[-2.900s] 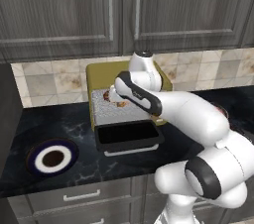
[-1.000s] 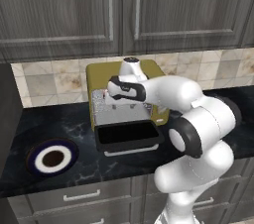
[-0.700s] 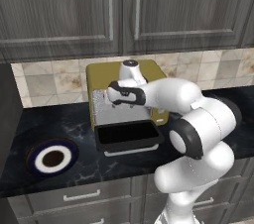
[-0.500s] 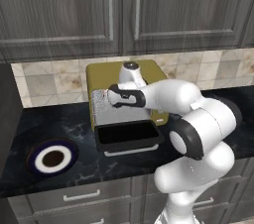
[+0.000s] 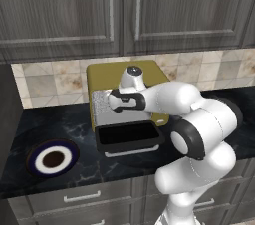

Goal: Open the toaster oven door. Place the bread on the top rack in the toaster oven and place the steak on the bottom rack.

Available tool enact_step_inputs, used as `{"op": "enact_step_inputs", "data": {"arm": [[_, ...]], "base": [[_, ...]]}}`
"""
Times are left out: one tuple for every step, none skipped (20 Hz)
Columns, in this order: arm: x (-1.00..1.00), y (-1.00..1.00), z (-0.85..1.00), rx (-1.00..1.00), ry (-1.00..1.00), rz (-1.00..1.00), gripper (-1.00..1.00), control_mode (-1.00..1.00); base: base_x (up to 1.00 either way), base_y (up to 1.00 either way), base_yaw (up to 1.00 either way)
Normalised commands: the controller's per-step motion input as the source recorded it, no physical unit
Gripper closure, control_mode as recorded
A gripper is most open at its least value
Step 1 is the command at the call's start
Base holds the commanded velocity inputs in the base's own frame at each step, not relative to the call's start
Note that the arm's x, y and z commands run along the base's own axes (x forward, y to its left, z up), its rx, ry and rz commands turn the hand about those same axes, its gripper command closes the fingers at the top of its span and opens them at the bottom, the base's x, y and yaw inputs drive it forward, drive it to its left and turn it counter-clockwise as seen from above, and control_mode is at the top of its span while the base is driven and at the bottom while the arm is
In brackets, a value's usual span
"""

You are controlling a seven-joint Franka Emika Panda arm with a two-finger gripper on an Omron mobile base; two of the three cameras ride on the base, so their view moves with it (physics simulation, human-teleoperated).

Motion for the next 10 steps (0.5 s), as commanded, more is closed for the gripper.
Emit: {"op": "enact_step_inputs", "data": {"arm": [[0.74,0.0,0.0,0.0,0.26,0.0,-1.0,-1.0],[0.76,0.0,0.0,0.0,0.27,0.0,-1.0,-1.0],[0.75,0.0,0.0,0.0,0.29,0.0,-1.0,-1.0],[0.75,0.0,0.0,0.0,0.31,0.0,-1.0,-1.0],[0.75,0.0,0.0,-0.01,0.31,0.0,-1.0,-1.0],[0.74,0.0,0.0,-0.02,0.33,0.0,-1.0,-1.0],[0.74,0.0,0.0,-0.03,0.32,0.0,-1.0,-1.0],[0.73,0.0,0.0,-0.03,0.32,0.0,-1.0,-1.0],[0.74,0.0,0.0,-0.04,0.33,0.0,-1.0,-1.0],[0.72,0.0,0.0,-0.05,0.33,0.0,-1.0,-1.0]], "base": [[0.0,0.0,0.0],[0.0,0.0,0.0],[0.0,0.0,0.0],[0.0,0.0,0.0],[0.0,0.0,0.0],[0.0,0.0,0.0],[0.0,0.0,0.0],[0.0,0.0,0.0],[0.0,0.0,0.0],[0.0,0.0,0.0]]}}
